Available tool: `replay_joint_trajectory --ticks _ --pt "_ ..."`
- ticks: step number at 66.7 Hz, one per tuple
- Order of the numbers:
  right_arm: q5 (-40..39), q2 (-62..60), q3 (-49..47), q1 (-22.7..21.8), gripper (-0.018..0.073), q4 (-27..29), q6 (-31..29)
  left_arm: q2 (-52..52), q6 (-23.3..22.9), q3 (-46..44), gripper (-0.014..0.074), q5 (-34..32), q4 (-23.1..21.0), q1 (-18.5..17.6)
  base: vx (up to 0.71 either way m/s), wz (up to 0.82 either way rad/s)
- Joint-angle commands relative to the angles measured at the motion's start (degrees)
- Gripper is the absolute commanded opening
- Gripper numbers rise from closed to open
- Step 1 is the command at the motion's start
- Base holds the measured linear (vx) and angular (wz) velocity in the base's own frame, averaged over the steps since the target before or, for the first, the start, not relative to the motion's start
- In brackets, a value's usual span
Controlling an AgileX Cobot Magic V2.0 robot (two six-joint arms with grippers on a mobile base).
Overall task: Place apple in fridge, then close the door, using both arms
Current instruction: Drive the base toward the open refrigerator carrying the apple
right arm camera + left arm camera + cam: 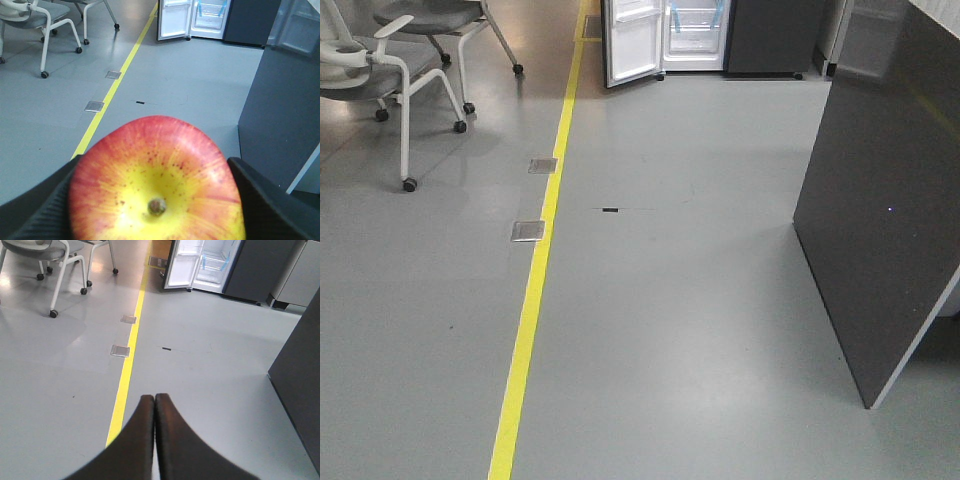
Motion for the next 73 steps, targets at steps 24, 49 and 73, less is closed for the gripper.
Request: replay_joint_trajectory --ticks 24,49,73 --pt "-5.1 0.4 -1.3 0.1 0.0173 0.6 0.1 -0.9 0.0 1.0 -0.0006 -4.4 0.0 -0.1 0.10 0.00" --pt "-5.1 0.4 -1.3 0.1 0.0173 0.6 0.1 -0.9 0.0 1.0 -0.0006 -4.4 0.0 -0.1 0.09 0.04" --pt "-4.9 0.4 -1.3 0.1 0.0173 0.6 0.1 -0.9 0.0 1.0 -0.0006 -4.4 0.0 -0.1 0.10 0.06"
